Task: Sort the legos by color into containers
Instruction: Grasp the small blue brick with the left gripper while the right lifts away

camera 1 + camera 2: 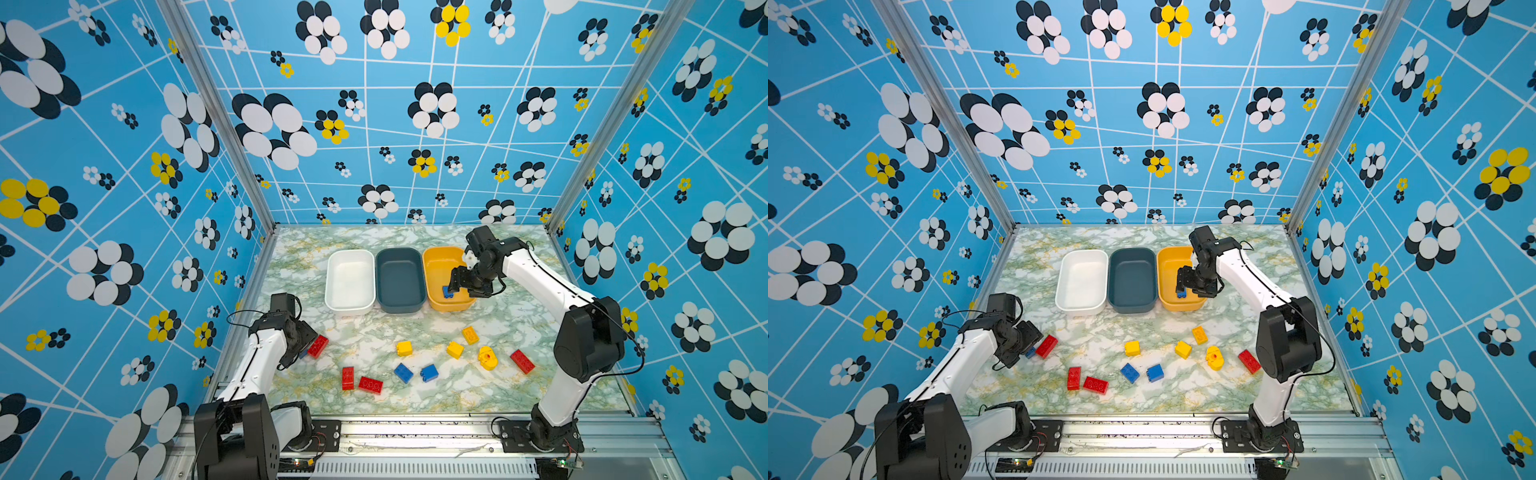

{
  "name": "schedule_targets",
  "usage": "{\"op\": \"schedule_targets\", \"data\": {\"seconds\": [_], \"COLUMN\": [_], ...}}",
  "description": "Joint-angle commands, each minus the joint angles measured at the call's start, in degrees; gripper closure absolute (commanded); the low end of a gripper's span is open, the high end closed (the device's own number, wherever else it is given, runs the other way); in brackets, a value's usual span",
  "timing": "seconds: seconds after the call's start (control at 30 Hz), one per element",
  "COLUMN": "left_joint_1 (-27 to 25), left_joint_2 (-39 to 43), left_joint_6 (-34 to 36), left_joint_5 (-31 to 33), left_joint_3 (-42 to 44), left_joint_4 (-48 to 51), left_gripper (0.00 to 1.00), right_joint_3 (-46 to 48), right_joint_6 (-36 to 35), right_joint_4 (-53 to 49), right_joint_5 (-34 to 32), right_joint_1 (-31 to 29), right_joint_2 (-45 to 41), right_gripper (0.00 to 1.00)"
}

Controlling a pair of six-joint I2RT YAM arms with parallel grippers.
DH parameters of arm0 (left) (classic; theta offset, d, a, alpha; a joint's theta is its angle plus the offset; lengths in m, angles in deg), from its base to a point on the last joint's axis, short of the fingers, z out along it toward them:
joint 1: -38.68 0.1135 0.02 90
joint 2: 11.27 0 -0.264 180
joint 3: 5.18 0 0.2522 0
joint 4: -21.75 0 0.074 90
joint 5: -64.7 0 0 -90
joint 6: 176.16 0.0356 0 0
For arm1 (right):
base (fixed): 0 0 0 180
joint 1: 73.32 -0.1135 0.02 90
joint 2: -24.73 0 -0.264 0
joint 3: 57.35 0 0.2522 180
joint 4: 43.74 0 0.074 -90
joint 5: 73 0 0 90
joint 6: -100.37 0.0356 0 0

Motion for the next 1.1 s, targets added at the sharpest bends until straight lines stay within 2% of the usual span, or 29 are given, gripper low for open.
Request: {"op": "schedule_targets", "data": {"seconds": [0.0, 0.2, 0.47, 0.57, 0.6, 0.67, 0.83, 1.07], "left_joint_1": [1.13, 2.31, 2.24, 2.23, 2.27, 2.14, 1.96, 1.80], "left_joint_2": [-2.34, -7.70, -11.39, -12.23, -12.28, -12.38, -11.32, -7.01], "left_joint_6": [3.68, 5.78, 6.66, 6.70, 6.62, 6.61, 6.49, 5.92], "left_joint_5": [0.61, -0.69, -0.84, -0.67, -0.60, -0.52, -0.17, 0.20], "left_joint_3": [0.67, 0.05, -1.78, -2.07, -2.20, -2.39, -2.51, -3.11], "left_joint_4": [-2.33, -5.41, -4.61, -4.40, -4.33, -4.04, -3.22, -0.87], "left_gripper": [0.28, 0.36, 0.47, 0.55, 0.56, 0.65, 0.74, 0.81], "right_joint_3": [0.25, 0.60, 1.83, 2.46, 2.52, 2.62, 3.10, 5.10], "right_joint_6": [-1.42, -1.39, -1.00, -0.72, -0.67, -0.60, -0.53, -0.05], "right_joint_4": [-0.15, -0.15, -0.20, -0.09, -0.09, -0.10, 0.02, 0.79], "right_joint_5": [1.58, 1.98, 1.73, 1.77, 1.77, 1.77, 1.77, 2.20], "right_joint_1": [0.58, 1.02, 1.39, 1.51, 1.53, 1.60, 1.77, 1.83], "right_joint_2": [-2.08, -2.16, -3.21, -3.48, -3.50, -3.71, -4.10, -5.32], "right_gripper": [0.26, 0.26, 0.25, 0.25, 0.25, 0.25, 0.25, 0.22]}}
